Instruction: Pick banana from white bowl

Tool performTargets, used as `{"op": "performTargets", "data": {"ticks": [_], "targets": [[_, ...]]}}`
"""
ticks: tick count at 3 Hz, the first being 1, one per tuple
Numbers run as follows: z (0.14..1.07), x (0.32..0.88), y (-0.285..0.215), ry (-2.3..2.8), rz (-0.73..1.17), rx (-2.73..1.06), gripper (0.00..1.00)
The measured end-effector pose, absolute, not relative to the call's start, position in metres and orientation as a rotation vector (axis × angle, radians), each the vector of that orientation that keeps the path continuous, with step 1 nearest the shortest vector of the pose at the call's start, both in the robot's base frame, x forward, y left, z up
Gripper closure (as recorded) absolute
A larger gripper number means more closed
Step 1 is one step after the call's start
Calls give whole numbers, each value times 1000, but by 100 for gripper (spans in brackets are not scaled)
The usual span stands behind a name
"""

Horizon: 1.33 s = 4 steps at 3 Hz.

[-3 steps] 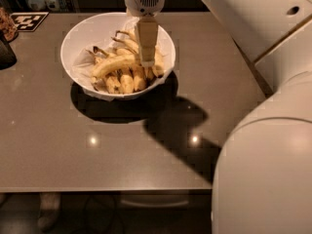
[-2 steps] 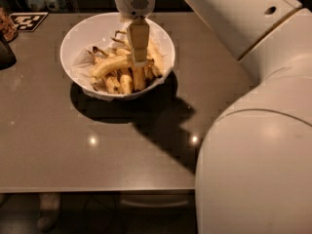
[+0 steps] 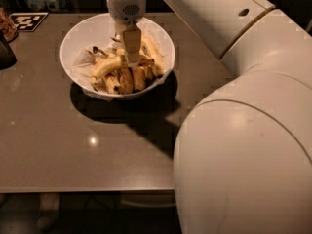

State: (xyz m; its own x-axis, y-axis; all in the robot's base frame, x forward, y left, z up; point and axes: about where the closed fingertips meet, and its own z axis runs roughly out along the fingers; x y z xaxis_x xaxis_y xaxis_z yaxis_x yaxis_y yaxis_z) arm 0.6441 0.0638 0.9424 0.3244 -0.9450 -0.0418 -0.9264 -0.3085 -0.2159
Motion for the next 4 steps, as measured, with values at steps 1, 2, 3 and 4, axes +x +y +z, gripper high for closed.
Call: {"op": "performTargets", "data": {"ticks": [1,2,3,4], "targets": [[932,649,68,1714,-135,-2409,33],[919,653,69,1726,-120,-2429,39],[908,656,68,1739,-106,-2445,39],[896,658,68,1750,-89,-2465,40]]}}
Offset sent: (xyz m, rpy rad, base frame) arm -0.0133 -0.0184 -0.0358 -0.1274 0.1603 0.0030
